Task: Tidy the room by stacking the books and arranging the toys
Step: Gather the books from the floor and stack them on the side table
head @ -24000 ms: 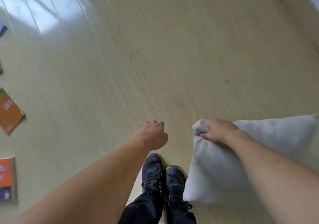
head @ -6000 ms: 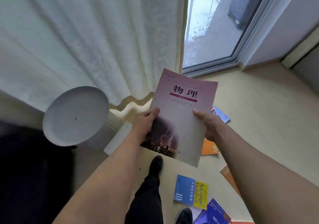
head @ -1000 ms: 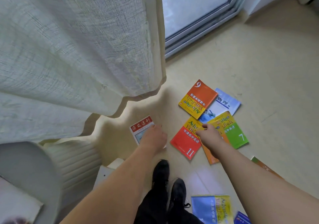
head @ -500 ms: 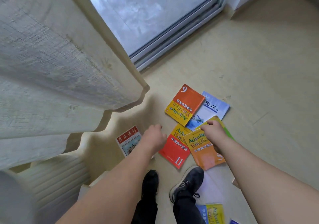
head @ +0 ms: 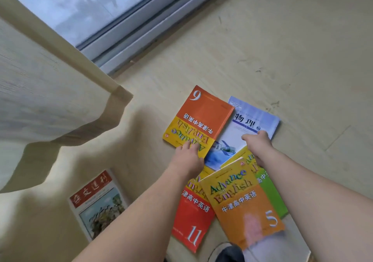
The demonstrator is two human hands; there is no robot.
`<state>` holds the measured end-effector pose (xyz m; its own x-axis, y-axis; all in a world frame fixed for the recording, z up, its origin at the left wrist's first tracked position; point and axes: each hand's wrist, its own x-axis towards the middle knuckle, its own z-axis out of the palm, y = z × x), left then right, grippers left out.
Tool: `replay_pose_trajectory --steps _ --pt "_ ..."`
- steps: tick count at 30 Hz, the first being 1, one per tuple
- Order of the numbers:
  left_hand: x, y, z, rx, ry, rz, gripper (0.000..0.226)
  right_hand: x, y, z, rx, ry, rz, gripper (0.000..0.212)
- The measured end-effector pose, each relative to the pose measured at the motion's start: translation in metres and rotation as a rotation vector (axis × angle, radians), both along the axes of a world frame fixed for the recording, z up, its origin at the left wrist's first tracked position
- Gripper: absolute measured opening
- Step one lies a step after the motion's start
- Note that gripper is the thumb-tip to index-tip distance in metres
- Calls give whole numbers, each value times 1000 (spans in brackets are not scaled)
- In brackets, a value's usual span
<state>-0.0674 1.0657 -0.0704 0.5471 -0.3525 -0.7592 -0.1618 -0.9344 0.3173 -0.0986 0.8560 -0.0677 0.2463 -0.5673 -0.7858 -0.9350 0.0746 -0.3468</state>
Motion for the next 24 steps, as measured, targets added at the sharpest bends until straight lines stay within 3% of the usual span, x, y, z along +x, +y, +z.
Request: replay_pose_trajectory --steps 3,7,10,13,17,20,24 --pt "9 -13 -69 5 -93 -111 67 8 -22 -68 -99 48 -64 80" --pt "24 -23 -126 39 -197 -107 90 20 -51 -131 -223 105 -242 103" --pt "24 -22 -140 44 -362 -147 97 33 -61 -150 -286 131 -341 125" --pt "24 -23 -143 41 -405 -162 98 37 -68 -166 -298 92 -443 153" --pt "26 -22 -143 47 -430 -160 97 29 -78 -157 -286 45 -555 100" --pt "24 -22 -144 53 -450 -160 96 23 -84 -158 -237 -55 -623 88" --pt "23 -24 -143 57 -457 -163 96 21 -82 -162 -318 -12 -474 69"
